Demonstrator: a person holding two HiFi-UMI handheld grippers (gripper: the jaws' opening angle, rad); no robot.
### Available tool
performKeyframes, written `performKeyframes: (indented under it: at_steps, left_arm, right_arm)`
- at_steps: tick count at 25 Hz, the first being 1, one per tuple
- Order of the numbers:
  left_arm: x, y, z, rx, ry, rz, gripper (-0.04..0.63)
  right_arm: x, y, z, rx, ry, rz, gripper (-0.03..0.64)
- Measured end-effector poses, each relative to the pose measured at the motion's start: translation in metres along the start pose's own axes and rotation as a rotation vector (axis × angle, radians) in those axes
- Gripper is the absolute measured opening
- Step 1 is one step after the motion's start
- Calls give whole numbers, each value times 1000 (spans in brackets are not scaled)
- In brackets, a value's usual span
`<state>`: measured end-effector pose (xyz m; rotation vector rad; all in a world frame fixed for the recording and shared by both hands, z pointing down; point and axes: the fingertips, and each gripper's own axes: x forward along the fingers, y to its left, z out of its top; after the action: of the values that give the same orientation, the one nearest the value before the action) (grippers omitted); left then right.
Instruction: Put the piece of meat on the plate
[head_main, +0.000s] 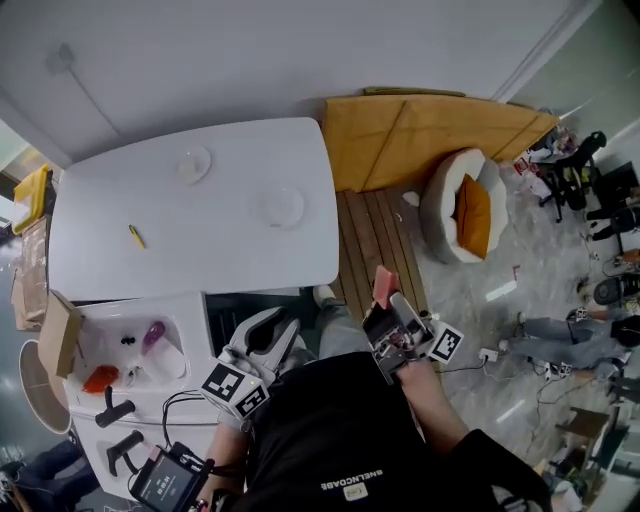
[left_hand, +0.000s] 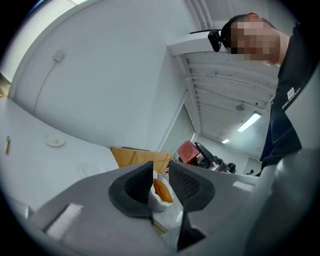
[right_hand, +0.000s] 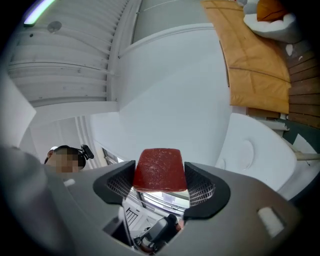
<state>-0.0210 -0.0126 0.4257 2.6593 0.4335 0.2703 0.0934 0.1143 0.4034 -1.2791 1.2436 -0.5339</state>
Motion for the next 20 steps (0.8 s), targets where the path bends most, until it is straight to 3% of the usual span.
performKeyframes:
  at_steps: [12,20]
  left_arm:
    - [9,42,8,-41,-32,191,106]
    - [8,79,31,-76,-85,363,106]
  right_arm:
    - [68,-65,18,110,193,-23,308]
    - [114,-119,35,198,319,-59,308]
